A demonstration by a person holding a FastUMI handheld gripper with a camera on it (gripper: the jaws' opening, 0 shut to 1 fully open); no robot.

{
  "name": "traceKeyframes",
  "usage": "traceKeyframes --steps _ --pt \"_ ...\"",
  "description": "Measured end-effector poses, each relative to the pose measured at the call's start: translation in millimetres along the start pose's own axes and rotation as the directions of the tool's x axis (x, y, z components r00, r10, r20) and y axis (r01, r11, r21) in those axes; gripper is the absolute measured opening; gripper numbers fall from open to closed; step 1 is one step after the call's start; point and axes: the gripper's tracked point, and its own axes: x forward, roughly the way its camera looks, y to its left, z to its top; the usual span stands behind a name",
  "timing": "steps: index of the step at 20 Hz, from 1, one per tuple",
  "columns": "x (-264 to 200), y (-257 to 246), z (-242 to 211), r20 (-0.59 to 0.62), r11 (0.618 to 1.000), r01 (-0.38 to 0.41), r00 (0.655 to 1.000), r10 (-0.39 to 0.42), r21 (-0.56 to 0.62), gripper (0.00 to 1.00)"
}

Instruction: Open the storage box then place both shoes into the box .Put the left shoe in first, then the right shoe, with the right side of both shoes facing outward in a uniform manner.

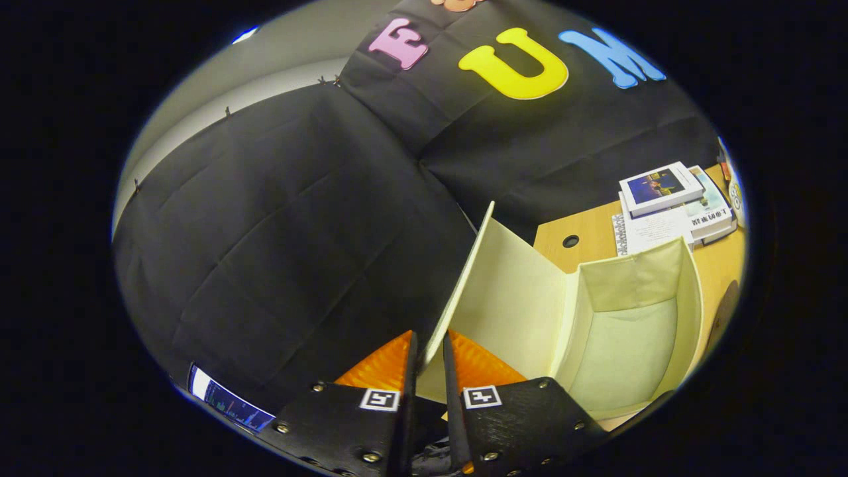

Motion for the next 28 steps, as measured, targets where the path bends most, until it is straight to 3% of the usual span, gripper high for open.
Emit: traceKeyframes --steps 3,4,5,12,19,28 --pt "-3 -3 2 0.016 0.996 0.018 1.0 -0.017 -0.087 0.78" --pt "-4 -8 5 0.026 0.993 0.037 0.999 -0.034 -0.109 0.91" --pt "-7 -13 8 0.04 0.99 0.053 0.998 -0.048 -0.131 0.94" --pt "-48 -61 38 0.135 0.966 0.184 0.978 -0.161 -0.179 0.96" --pt "-99 -115 67 0.195 0.946 0.287 0.947 -0.256 -0.151 0.96" --pt "-160 -210 71 0.209 0.882 0.458 0.878 -0.43 -0.109 0.96"
